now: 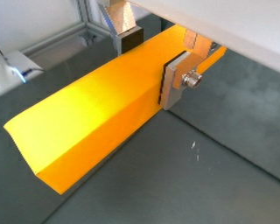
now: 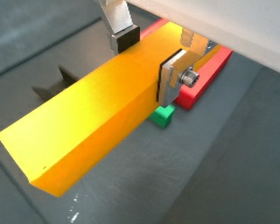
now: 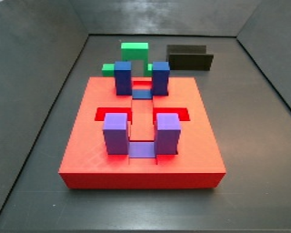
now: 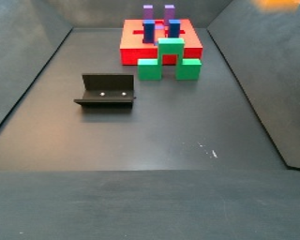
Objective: Pick up the yellow object. Move up. Move to above the board. Insert the yellow object.
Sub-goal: Move to above the board.
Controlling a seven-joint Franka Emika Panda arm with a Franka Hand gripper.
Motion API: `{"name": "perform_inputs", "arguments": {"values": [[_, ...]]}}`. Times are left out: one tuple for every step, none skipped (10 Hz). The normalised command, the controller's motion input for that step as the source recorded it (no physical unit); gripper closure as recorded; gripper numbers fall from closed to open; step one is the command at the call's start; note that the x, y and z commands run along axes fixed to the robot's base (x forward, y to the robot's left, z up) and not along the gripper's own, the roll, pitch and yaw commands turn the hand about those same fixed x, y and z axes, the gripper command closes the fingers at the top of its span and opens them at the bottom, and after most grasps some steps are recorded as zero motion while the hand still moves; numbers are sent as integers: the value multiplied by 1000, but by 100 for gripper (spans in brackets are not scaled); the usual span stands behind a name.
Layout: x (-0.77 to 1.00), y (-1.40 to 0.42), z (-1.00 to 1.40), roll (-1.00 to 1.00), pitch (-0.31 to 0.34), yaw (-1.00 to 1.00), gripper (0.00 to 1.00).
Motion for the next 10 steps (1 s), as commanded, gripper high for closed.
{"name": "perform_inputs", "arguments": {"values": [[39, 4, 290, 6, 51, 3, 100], [606, -1400, 204, 28, 150, 152, 100], [598, -1400, 195, 33, 167, 151, 100], [626, -1400, 195, 53, 211, 109, 100], [651, -1400, 204, -28, 202, 49, 100], [656, -1400, 208, 11, 181, 26, 100], [655, -1400, 209, 22, 163, 29, 100], [687, -1400, 218, -6, 152, 16, 100], [703, -1400, 227, 5, 149, 16, 100], [529, -973, 163, 44, 160, 5, 100]]}}
